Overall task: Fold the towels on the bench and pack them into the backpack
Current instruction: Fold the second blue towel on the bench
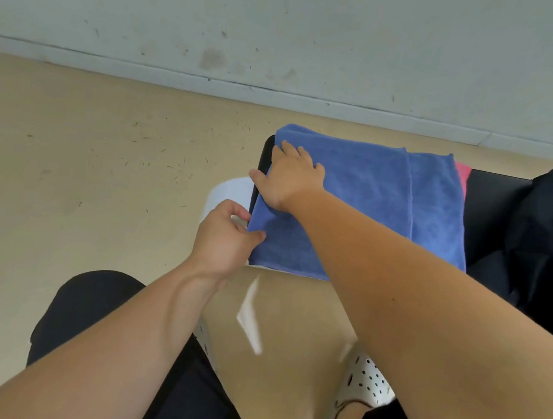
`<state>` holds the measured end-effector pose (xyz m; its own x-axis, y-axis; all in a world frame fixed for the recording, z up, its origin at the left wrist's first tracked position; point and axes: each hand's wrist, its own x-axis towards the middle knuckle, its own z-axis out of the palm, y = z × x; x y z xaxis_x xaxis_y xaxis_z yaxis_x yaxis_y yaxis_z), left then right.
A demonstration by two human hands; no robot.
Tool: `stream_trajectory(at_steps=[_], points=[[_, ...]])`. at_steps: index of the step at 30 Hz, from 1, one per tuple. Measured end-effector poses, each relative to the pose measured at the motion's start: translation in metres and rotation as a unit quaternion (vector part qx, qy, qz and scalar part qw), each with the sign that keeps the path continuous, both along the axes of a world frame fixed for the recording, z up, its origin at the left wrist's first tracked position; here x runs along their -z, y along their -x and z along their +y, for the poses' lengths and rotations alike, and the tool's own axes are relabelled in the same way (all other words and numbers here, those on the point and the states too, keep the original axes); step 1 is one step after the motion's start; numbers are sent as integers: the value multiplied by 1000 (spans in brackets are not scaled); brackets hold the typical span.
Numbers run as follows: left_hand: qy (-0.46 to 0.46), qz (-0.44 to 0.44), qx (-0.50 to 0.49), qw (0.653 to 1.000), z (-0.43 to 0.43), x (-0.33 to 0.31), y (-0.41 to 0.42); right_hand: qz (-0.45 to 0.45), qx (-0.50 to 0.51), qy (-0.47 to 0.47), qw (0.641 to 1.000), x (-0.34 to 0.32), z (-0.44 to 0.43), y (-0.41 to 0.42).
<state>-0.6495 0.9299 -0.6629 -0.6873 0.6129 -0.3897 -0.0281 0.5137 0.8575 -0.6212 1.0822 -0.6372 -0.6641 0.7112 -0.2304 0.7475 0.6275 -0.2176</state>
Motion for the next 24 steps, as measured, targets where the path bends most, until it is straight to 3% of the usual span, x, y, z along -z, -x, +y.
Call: stream_trajectory(at_steps=[4, 11, 14, 18, 24], points=[[-7, -20, -7, 1000, -13, 0, 13, 35, -9, 7, 999, -2, -14, 15], [55, 53, 2, 997, -32, 6, 33, -2, -69, 55, 996, 2, -35, 29], [80, 108, 34, 990, -31, 7, 27, 58, -74, 71, 993, 1, -28, 12], [31, 244, 61, 967, -12, 0, 8, 128, -6, 21, 991, -6, 5, -33], [-65, 328, 202, 920, 30, -9, -54, 119, 120, -29, 985, -1, 63, -123]])
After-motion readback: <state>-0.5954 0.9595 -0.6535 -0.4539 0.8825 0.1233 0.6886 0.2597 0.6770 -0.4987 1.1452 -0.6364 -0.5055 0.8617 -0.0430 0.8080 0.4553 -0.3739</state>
